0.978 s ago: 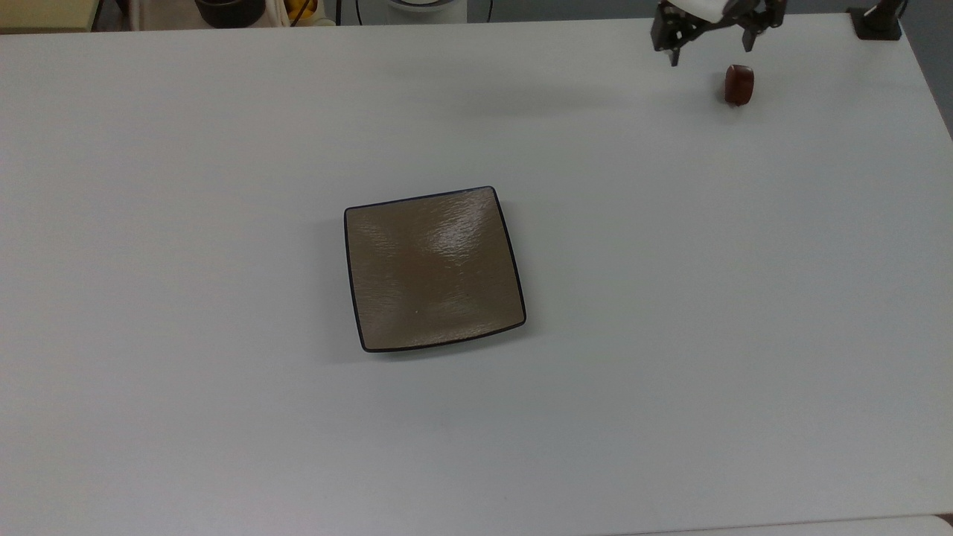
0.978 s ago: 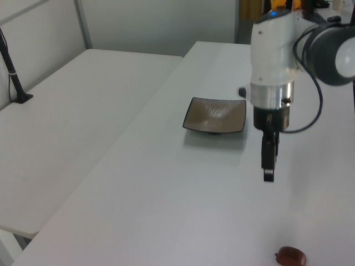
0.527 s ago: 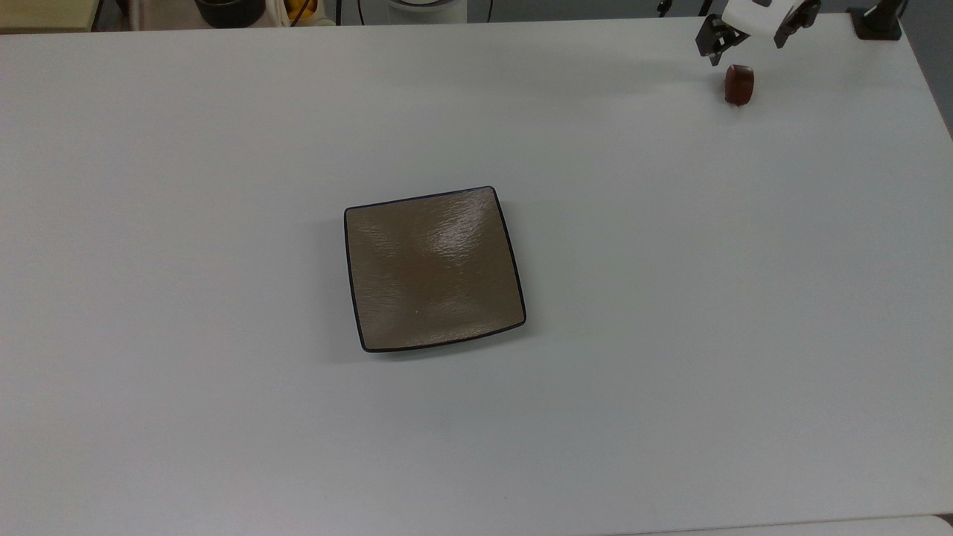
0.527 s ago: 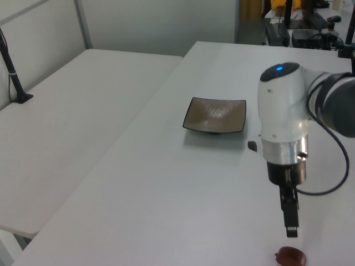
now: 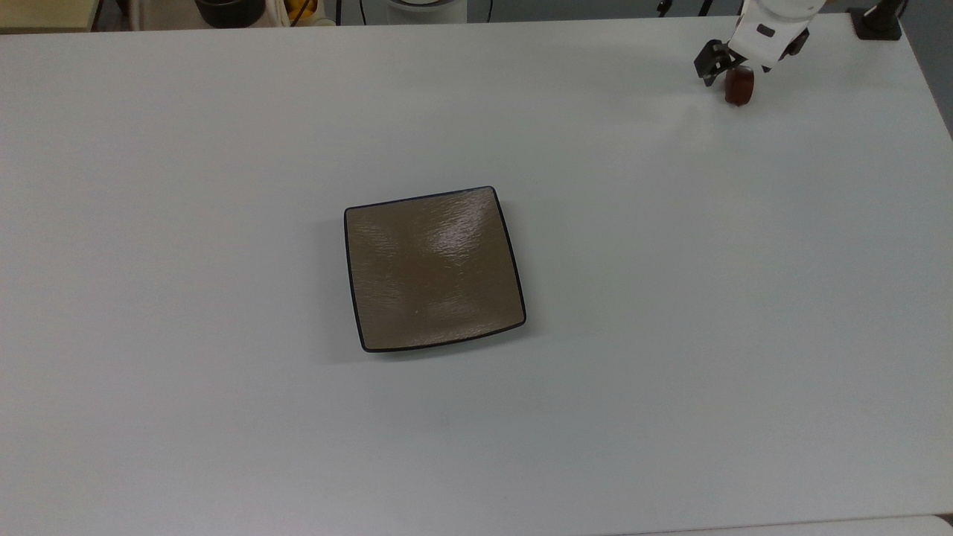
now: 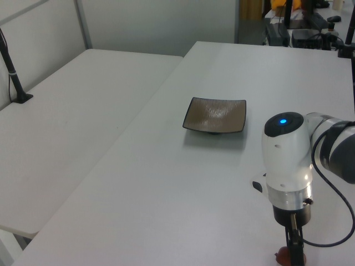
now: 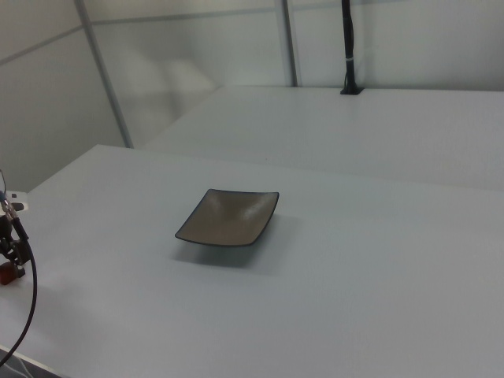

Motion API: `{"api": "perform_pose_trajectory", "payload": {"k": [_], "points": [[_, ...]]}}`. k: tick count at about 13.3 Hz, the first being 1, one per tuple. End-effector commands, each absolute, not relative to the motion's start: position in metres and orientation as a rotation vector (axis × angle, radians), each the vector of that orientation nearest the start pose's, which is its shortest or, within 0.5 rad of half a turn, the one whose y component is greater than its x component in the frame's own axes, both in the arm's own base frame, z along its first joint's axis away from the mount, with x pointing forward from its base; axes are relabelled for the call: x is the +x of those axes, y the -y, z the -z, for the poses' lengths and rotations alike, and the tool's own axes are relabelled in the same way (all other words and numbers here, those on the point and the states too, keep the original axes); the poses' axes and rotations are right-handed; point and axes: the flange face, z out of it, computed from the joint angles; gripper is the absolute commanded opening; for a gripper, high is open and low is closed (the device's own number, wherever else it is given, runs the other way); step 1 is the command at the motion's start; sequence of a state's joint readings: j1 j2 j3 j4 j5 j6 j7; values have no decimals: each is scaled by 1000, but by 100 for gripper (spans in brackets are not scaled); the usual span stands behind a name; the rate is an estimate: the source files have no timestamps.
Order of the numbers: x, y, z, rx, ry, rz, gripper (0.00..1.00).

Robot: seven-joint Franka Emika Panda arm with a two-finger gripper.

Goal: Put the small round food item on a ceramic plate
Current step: 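Lower the gripper around the food item and close on it, then lift the held food item and carry it over the square plate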

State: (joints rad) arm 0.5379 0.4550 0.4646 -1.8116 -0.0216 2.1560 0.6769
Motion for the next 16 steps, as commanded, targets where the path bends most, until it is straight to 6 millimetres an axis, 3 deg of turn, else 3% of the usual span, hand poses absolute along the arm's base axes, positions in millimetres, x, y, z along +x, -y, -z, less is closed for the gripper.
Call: {"api": "perform_pose_trajectory", "payload": {"k": [1,2,5,9,12,16], "points": [[368,-532,-302,-3031,411,-190,43],[368,-532,-302,-3032,413,-188,38],[370,-530,-309,-3049,463,-134,38],[388,-513,-361,-3043,451,-24,38],[412,-475,-396,-3096,536,-60,38],[470,-399,-427,-3167,692,-269,38]]}}
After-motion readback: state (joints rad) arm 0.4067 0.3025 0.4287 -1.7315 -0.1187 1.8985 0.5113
